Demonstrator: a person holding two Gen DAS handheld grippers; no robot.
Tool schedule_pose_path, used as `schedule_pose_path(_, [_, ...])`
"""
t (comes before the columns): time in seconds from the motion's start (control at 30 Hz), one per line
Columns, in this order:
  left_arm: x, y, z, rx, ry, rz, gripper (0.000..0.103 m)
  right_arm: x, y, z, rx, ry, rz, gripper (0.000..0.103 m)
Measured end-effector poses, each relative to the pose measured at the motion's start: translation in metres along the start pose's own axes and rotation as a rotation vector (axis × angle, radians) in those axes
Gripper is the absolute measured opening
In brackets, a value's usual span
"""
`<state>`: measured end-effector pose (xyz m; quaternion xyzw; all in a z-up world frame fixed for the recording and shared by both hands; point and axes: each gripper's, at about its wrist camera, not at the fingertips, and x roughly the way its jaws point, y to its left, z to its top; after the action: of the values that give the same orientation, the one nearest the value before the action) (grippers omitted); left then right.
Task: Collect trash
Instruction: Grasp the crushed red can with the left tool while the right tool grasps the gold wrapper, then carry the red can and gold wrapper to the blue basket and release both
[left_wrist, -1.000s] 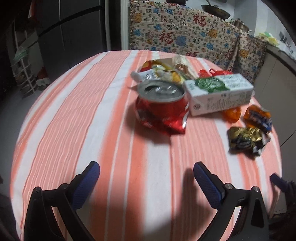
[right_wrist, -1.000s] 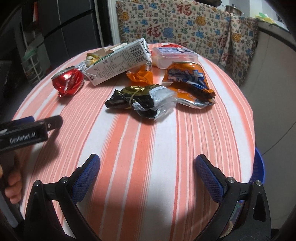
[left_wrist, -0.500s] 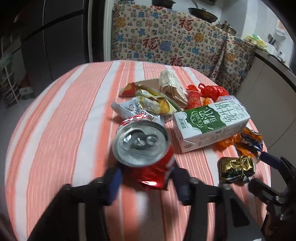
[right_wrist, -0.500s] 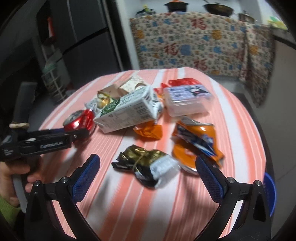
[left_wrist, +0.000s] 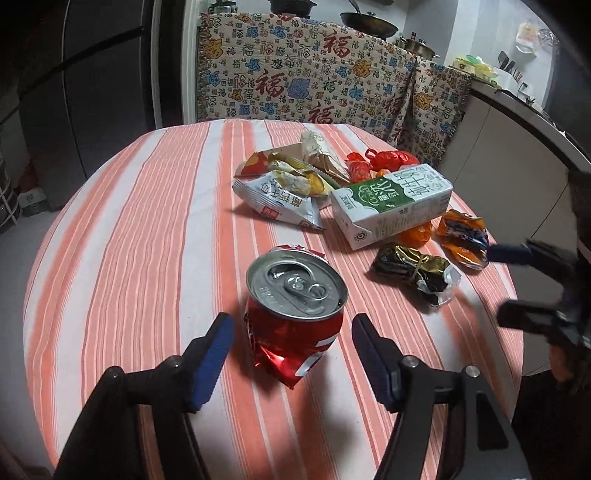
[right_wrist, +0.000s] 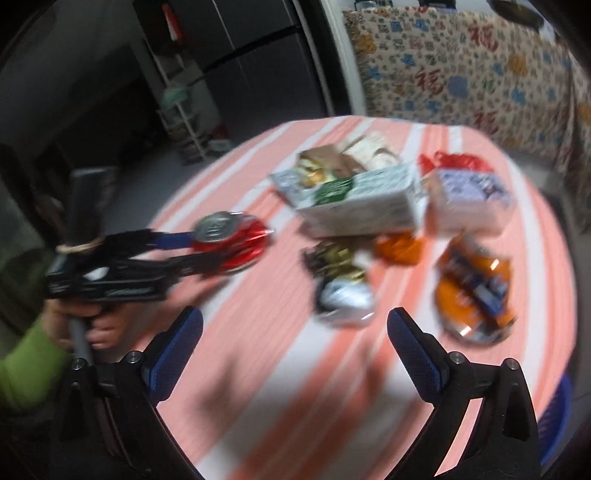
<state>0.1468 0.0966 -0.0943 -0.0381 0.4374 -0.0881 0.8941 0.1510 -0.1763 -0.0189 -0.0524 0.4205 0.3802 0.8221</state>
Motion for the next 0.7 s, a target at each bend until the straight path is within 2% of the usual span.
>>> schedule_pose_path(0.1, [0.007,0.001,0.004,0.026,0.023,-0.009,0.068,0.04,-0.006,0.019,-0.043,0.127,-0.018,0.1])
schedule_pose_path(0.23, [0.014,0.007,0.013,0.047,0.046,-0.029,0.068,0.067,-0.011,0.029,-0.065,0.215,-0.022,0.095])
schedule_pose_path(0.27, [0.015,0.007,0.015,0.053,0.048,-0.039,0.067,0.073,-0.009,0.031,-0.059,0.23,-0.021,0.089])
schedule_pose_path(0.3, [0.015,0.007,0.016,0.064,0.054,-0.045,0.065,0.076,-0.01,0.031,-0.052,0.245,-0.016,0.069])
schedule_pose_path(0.33, [0.014,0.007,0.017,0.074,0.054,-0.047,0.049,0.076,-0.01,0.032,-0.043,0.262,-0.014,0.051])
schedule_pose_path(0.37, [0.014,0.006,0.018,0.085,0.058,-0.046,0.049,0.074,-0.011,0.032,-0.035,0.27,-0.02,0.044])
schedule_pose_path(0.57, [-0.003,-0.005,0.014,0.064,0.023,-0.074,0.049,0.026,-0.004,0.017,0.013,0.195,0.038,0.043])
schedule_pose_path(0.7, [-0.014,-0.039,0.012,0.084,0.001,-0.111,0.049,-0.011,-0.022,0.008,0.093,0.108,0.031,0.043])
